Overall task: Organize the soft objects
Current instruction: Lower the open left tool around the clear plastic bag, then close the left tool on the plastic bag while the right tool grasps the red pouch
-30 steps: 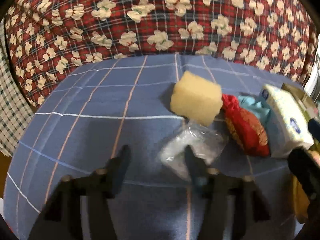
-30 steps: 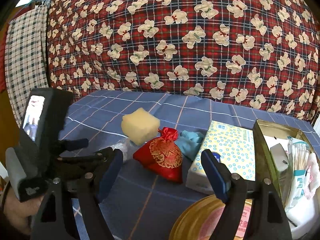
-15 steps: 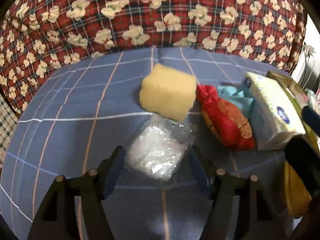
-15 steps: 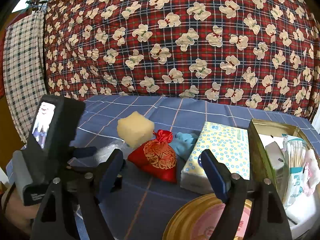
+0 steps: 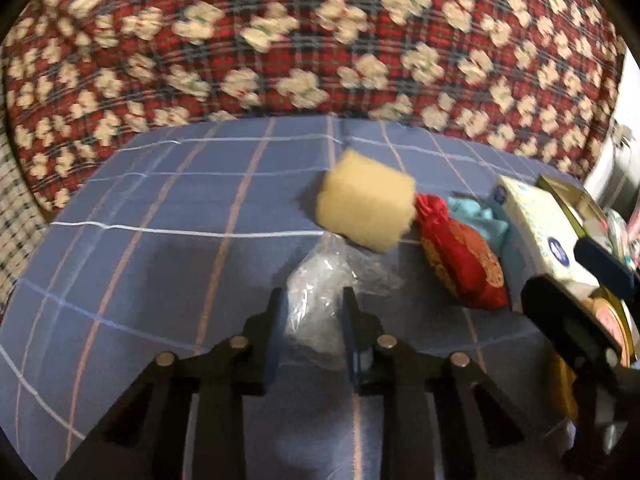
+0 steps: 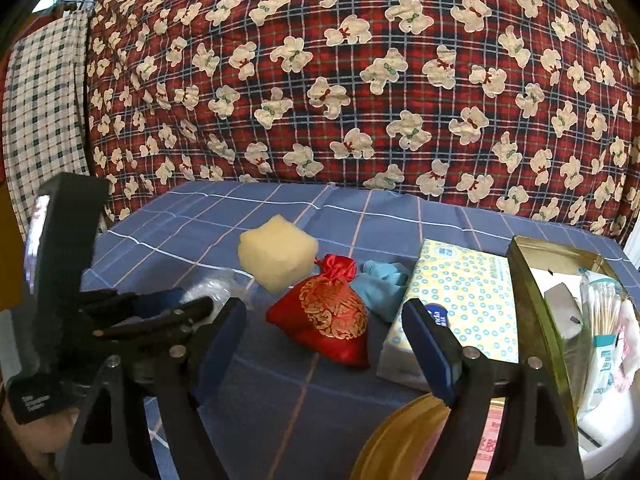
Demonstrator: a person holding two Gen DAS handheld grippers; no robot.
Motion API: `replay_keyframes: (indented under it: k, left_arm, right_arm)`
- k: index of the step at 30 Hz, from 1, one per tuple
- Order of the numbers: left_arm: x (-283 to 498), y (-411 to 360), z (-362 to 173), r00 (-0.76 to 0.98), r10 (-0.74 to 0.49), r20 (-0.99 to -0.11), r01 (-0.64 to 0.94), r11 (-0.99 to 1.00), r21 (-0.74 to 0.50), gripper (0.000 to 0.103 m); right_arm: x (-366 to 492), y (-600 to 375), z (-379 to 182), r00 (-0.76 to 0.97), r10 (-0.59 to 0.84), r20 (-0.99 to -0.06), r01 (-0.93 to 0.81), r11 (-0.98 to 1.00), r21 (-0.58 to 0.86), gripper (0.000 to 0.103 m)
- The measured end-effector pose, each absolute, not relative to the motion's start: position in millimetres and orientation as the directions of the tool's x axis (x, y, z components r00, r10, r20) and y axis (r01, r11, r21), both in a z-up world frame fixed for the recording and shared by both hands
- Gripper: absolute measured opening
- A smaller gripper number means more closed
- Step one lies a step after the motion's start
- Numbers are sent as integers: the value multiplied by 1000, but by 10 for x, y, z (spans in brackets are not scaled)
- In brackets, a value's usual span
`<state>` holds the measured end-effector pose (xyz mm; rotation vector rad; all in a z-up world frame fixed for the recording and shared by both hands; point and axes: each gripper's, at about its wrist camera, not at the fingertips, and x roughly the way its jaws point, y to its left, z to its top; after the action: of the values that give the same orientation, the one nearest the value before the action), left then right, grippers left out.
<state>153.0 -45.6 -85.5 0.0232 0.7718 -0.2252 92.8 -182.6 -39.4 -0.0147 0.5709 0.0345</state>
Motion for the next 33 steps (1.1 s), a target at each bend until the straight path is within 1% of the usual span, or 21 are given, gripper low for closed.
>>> replay_keyframes:
  k: [5, 9, 15, 18, 23, 27, 29, 30, 31, 33]
  left_arm:
    - [1515, -244, -805, 736, -140, -663, 101, 990, -97, 25]
    - [1515, -89, -789, 748, -112, -654, 31, 991, -133, 25]
    - [1491, -45, -763, 761, -85, -643, 0, 991, -131, 25]
    - [1503, -58, -767, 758, -91, -646, 8, 991, -131, 25]
    - [1512, -88, -777, 751, -89, -655, 16, 993, -117, 25]
    - [1517, -108, -774, 750, -85, -656, 20, 994, -106, 25]
    - [1514, -126, -772, 751, -74, -656, 20, 996, -90, 25]
    - [1509, -138, -767, 753, -69, -654, 19, 996, -83, 25]
    - [1497, -145, -758, 758, -69, -648, 23, 997, -79, 25]
    - [1481, -154, -742, 765, -66, -640, 25, 997, -73, 25]
  right_arm:
    - [1030, -1691, -398, 826, 8, -564, -32, 999, -32, 82]
    - [1195, -1622, -449, 793, -22, -609, -5, 999, -42, 82]
    - [1421, -1493, -558, 775, -81, -627, 15, 994, -109, 82]
    - [1518, -1454, -624, 752, -97, -652, 14, 991, -132, 77]
    - [1623, -1432, -697, 715, -113, -690, 18, 989, -144, 76]
    - [1728, -1437, -787, 664, -136, -735, 27, 987, -158, 66]
    - [1729, -1438, -797, 658, -137, -740, 26, 987, -160, 54]
    - [1729, -1446, -799, 656, -140, -741, 29, 987, -161, 52]
    - [1727, -1456, -801, 654, -134, -744, 28, 988, -153, 46]
    - [1726, -1476, -805, 650, -121, -750, 25, 990, -138, 41]
